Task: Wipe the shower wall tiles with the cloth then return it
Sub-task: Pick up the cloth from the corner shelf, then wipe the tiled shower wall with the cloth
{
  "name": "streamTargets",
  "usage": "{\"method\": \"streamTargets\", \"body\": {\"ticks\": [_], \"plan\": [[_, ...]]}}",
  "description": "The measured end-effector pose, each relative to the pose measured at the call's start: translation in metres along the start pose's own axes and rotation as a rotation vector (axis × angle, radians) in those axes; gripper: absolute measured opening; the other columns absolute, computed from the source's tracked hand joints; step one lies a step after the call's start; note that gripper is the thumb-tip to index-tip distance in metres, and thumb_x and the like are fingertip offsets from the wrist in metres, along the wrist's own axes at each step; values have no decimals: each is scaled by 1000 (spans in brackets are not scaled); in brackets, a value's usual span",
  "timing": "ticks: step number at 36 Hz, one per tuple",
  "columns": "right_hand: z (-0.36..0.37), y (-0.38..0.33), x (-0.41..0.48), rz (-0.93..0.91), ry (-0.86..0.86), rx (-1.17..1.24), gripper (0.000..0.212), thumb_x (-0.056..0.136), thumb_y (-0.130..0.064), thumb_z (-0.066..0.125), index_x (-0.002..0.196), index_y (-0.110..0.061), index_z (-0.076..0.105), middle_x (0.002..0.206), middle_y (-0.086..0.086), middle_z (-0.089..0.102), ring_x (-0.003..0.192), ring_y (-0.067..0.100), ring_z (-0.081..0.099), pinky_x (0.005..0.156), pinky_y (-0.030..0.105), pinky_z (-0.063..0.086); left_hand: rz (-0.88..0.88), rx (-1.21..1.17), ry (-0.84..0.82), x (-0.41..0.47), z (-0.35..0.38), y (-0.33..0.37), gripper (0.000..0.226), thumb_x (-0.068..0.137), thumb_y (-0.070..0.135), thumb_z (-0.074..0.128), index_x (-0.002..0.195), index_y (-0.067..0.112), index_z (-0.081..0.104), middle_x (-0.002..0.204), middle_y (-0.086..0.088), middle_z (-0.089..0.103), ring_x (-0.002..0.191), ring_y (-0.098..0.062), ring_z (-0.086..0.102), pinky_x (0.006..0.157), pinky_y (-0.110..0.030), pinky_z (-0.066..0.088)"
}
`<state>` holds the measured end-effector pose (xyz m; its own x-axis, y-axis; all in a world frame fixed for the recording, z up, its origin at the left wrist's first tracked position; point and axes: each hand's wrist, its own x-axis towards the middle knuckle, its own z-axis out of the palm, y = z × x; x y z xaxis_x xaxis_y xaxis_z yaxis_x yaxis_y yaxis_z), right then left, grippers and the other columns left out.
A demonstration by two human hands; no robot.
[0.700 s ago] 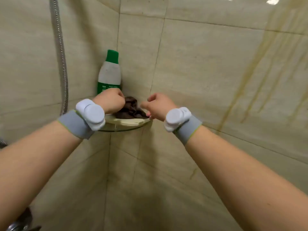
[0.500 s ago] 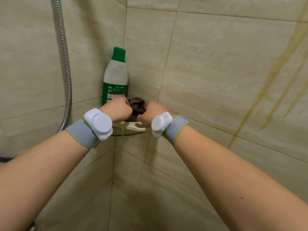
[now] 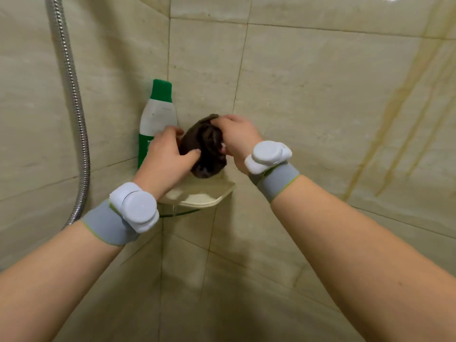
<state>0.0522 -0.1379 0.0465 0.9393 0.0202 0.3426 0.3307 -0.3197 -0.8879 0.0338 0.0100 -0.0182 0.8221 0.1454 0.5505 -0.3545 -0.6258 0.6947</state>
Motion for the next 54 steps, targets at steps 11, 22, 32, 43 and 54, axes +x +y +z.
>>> {"method": "streamTargets", "body": {"ticks": [11, 22, 32, 43, 54], "plan": [[-147, -42, -68, -17, 113, 661, 18, 94, -22, 55, 100, -7, 62, 97, 16, 66, 88, 28, 66, 68, 37, 56, 83, -551, -157, -21, 28, 104, 13, 93, 24, 61, 104, 23, 68, 102, -2, 69, 90, -18, 64, 74, -31, 53], [-251, -20, -171, -382, 165, -376, 54, 82, -62, 61, 132, -48, 44, 123, -45, 48, 115, -24, 43, 96, 3, 34, 153, -1279, -576, -61, 85, 232, 29, 96, 20, 53, 117, 4, 66, 120, -22, 68, 105, -33, 65, 92, -42, 55], [-361, -30, -200, -478, 471, -561, 20, 83, -36, 72, 102, -32, 67, 87, -17, 72, 82, -1, 67, 72, 23, 53, 377, -1021, -466, -86, 111, 339, 25, 87, 37, 61, 83, 18, 76, 79, -3, 72, 76, -13, 64, 72, -30, 51], [-487, -61, -220, -449, 991, -600, 20, 86, -54, 59, 93, -35, 59, 75, -22, 63, 69, -8, 57, 53, 17, 35, 477, -50, 61, -22, 119, 341, 62, 77, 24, 81, 132, 20, 53, 131, -8, 44, 123, -23, 44, 104, -34, 38], [-563, -142, -153, -439, 917, -1036, 39, 82, -34, 40, 113, -11, 45, 132, 13, 43, 119, 34, 44, 95, 46, 37, 281, 252, 116, 64, 107, 333, 138, 54, 64, 83, 156, 35, -5, 164, -16, -17, 151, -33, -15, 117, -60, 4]]}}
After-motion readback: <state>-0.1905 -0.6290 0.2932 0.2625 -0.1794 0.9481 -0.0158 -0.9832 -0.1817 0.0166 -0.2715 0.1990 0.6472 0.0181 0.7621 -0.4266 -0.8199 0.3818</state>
